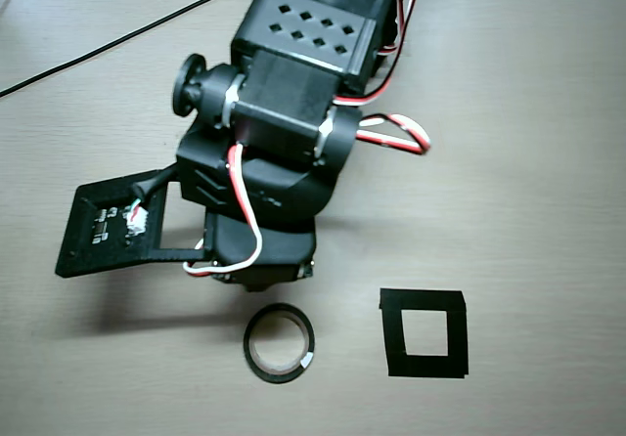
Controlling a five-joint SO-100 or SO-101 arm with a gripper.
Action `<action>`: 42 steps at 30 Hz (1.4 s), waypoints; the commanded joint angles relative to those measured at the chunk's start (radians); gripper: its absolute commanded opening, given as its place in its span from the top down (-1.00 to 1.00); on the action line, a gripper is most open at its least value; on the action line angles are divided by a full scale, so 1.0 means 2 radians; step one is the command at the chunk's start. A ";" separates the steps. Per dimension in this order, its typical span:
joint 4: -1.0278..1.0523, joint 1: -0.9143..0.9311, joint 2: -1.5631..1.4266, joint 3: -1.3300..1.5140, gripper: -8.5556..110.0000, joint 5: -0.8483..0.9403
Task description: Grasp a tape and put it in the target area.
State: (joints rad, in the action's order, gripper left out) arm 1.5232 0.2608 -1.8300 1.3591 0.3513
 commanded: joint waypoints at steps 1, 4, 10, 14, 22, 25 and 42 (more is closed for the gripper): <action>-0.022 0.012 -0.026 0.037 0.79 0.024; -0.022 0.015 -0.025 0.036 0.79 0.025; -0.022 0.017 -0.028 0.041 0.79 0.027; -0.022 0.013 -0.027 0.041 0.79 0.023; -0.023 0.008 -0.028 0.041 0.79 0.022; -0.023 0.012 -0.026 0.037 0.79 0.026; -0.031 0.010 -0.018 0.041 0.79 0.020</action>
State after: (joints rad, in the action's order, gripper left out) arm 1.4726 0.2823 -1.8515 1.4465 0.4004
